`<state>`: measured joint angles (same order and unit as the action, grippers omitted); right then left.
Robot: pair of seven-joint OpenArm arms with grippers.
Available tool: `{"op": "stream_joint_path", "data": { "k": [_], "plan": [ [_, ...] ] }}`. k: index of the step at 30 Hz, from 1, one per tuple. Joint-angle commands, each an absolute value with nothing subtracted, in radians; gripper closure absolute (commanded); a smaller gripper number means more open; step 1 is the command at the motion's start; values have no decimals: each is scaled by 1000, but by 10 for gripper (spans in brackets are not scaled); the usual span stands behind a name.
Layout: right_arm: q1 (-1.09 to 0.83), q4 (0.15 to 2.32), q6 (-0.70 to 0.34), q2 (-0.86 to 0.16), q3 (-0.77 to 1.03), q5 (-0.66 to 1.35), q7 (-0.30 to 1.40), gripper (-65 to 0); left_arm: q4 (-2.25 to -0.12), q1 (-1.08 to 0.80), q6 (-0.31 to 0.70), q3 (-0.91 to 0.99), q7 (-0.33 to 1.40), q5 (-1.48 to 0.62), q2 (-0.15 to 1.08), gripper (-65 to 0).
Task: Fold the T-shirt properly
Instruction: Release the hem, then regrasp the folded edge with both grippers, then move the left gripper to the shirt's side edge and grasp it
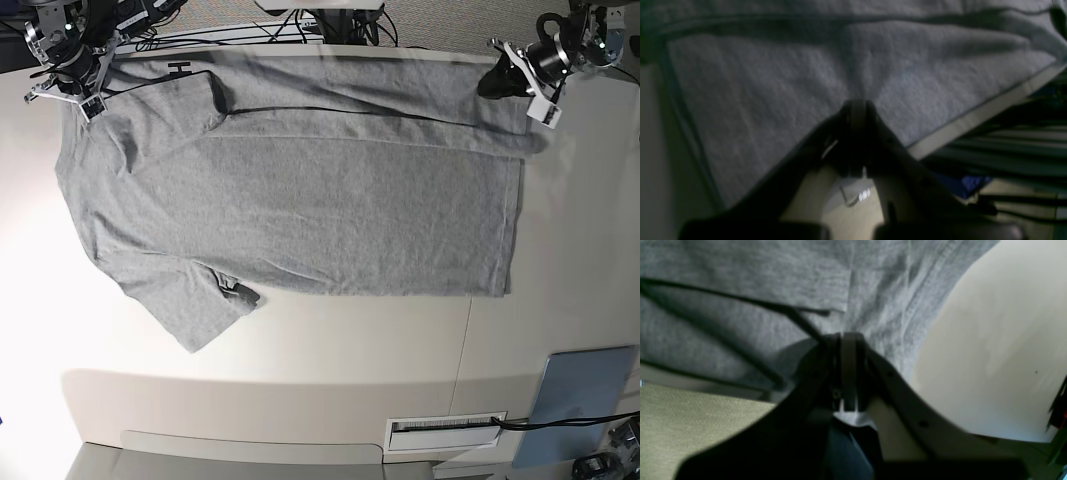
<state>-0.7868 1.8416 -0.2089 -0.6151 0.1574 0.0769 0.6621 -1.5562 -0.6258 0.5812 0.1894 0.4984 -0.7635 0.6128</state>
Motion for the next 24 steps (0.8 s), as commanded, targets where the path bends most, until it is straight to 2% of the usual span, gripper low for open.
{"op": "stream_joint_path", "data": {
  "k": [1, 4, 7, 9, 11, 14, 15, 17, 19, 20, 24],
  "plan": [
    [-792, 1858, -200, -632, 172, 59, 652, 0, -1557, -651, 544, 180, 639, -659, 622, 0],
    [-789, 1859, -191, -632, 172, 60, 627, 0, -1594, -651, 544, 180, 656, -659, 637, 0],
    [-775, 1868, -131, -632, 174, 59, 608, 0, -1645, -646, 541, 181, 654, -660, 667, 0],
    [-753, 1889, -122, -632, 191, 53, 613, 0, -1694, -640, 511, 182, 654, -664, 694, 0],
    [-725, 1917, -122, -632, 215, 40, 614, 0, -1744, -625, 465, 187, 654, -692, 723, -72],
    [-682, 1960, -123, -632, 244, 41, 609, -6, -1790, -575, 382, 187, 626, -663, 741, -216],
    [-663, 1969, -123, -632, 245, 41, 609, -53, -1789, -548, 347, 187, 603, -645, 736, -267],
    [-624, 1969, -123, -628, 244, 41, 611, -191, -1777, -480, 299, 187, 581, -639, 719, -349],
    [-588, 1969, -122, -625, 244, 44, 600, -305, -1742, -392, 292, 187, 583, -640, 692, -389],
    [-569, 1969, -121, -623, 244, 45, 582, -327, -1715, -345, 292, 187, 583, -639, 676, -392],
    [-490, 1969, -118, -623, 243, 46, 566, -327, -1565, -137, 301, 187, 583, -640, 613, -392]
  ]
}}
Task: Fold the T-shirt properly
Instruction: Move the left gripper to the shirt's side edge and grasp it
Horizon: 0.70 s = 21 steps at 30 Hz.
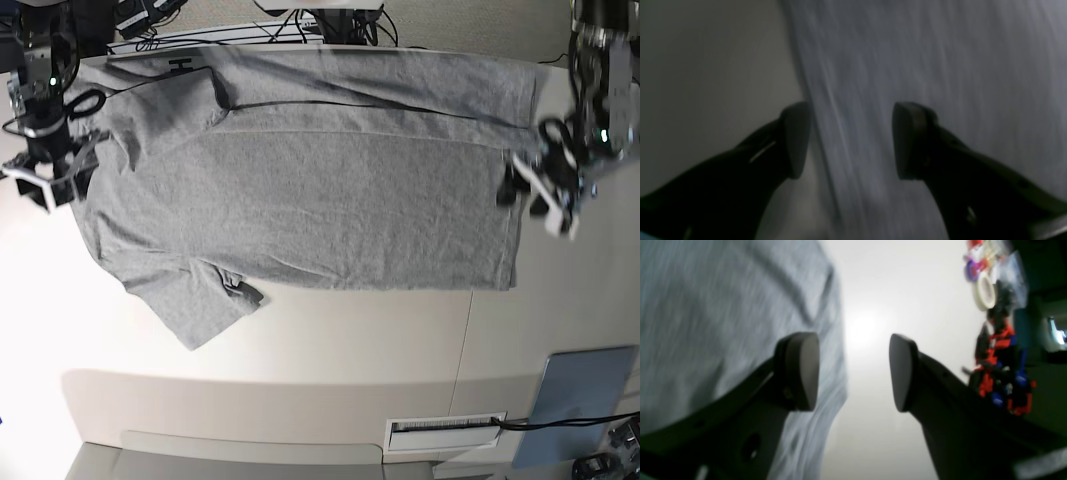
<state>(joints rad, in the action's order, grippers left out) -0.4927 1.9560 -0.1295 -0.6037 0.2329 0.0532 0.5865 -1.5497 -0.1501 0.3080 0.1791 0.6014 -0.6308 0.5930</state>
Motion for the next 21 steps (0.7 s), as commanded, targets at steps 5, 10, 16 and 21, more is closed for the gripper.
{"op": "stream_joint_path", "data": {
  "k": [5, 10, 16, 21],
  "plan": [
    [-411, 1968, -117, -623, 243, 98, 604, -327, -1298, 131, 326, 186, 583, -626, 542, -391],
    [-379, 1968, -119, -623, 243, 97, 630, -326, -1046, 332, 436, 186, 614, -516, 478, -389],
    [-379, 1968, -119, -623, 243, 98, 643, -326, -960, 411, 384, 186, 678, -455, 455, -368],
    [-379, 1968, -144, -617, 238, 167, 643, -326, -960, 413, 337, 186, 701, -422, 440, -317]
  ]
}}
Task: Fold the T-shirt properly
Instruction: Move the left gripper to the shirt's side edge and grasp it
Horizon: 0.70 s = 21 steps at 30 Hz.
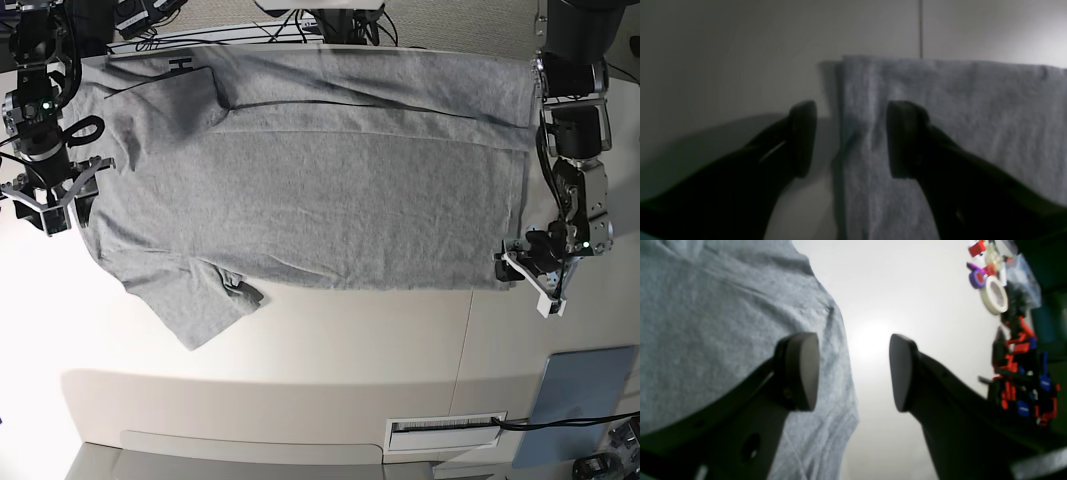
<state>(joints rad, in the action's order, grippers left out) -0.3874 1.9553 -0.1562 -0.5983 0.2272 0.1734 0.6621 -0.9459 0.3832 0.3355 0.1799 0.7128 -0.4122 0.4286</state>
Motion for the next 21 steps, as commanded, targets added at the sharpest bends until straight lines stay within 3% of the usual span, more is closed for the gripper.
{"op": "stream_joint_path", "data": {
  "k": [1, 11, 18, 21],
  "plan": [
    [-377, 1968, -163, -607, 234, 168, 643, -326, -960, 413, 337, 186, 704, -422, 437, -317],
    [-313, 1968, -198, -523, 128, 176, 662, -326, -926, 416, 285, 185, 630, -369, 411, -317],
    [-293, 1968, -197, -521, 117, 176, 669, -326, -864, 415, 359, 185, 620, -369, 384, -317],
    [-290, 1967, -197, -521, 117, 175, 669, -326, -864, 416, 344, 185, 621, -369, 381, -248]
  ]
}}
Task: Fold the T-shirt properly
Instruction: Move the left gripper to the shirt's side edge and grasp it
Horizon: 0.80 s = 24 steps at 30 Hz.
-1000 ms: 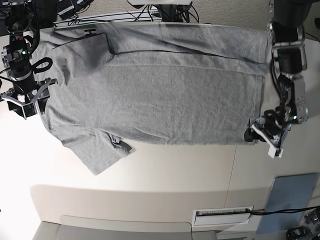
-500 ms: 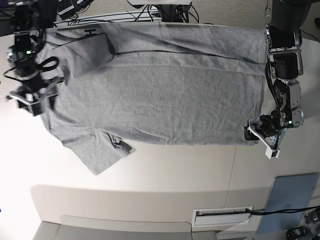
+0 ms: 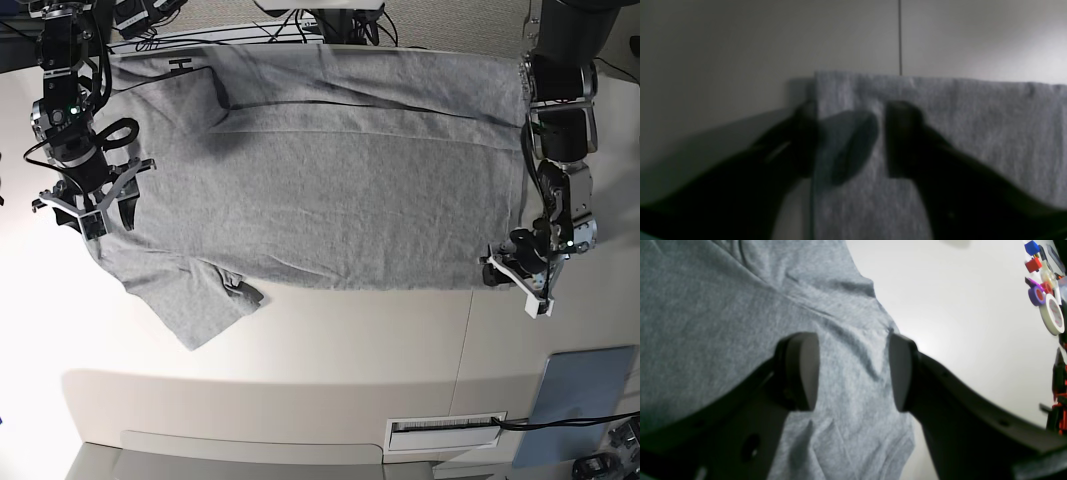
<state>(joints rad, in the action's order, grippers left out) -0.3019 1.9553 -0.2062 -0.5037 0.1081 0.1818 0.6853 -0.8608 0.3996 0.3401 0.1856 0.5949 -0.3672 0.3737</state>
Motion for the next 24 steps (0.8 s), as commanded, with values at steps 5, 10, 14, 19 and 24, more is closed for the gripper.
{"op": "stream_joint_path", "data": {
  "k": [5, 10, 14, 19, 24],
  "plan": [
    [-220, 1862, -195, -521, 117, 184, 665, -326, -864, 416, 464, 185, 639, -369, 380, 0],
    [-29, 1650, -294, -510, 117, 252, 684, -326, -864, 416, 498, 185, 639, -367, 380, 0],
    [191, 1457, -375, -475, 117, 289, 816, -326, -864, 415, 498, 185, 639, -358, 380, 0],
    [436, 1154, -500, -435, 110, 298, 933, -326, -864, 415, 499, 185, 640, -358, 380, 0],
    [621, 857, -548, -415, 43, 281, 871, -326, -864, 416, 498, 186, 647, -358, 380, 0]
  ]
}}
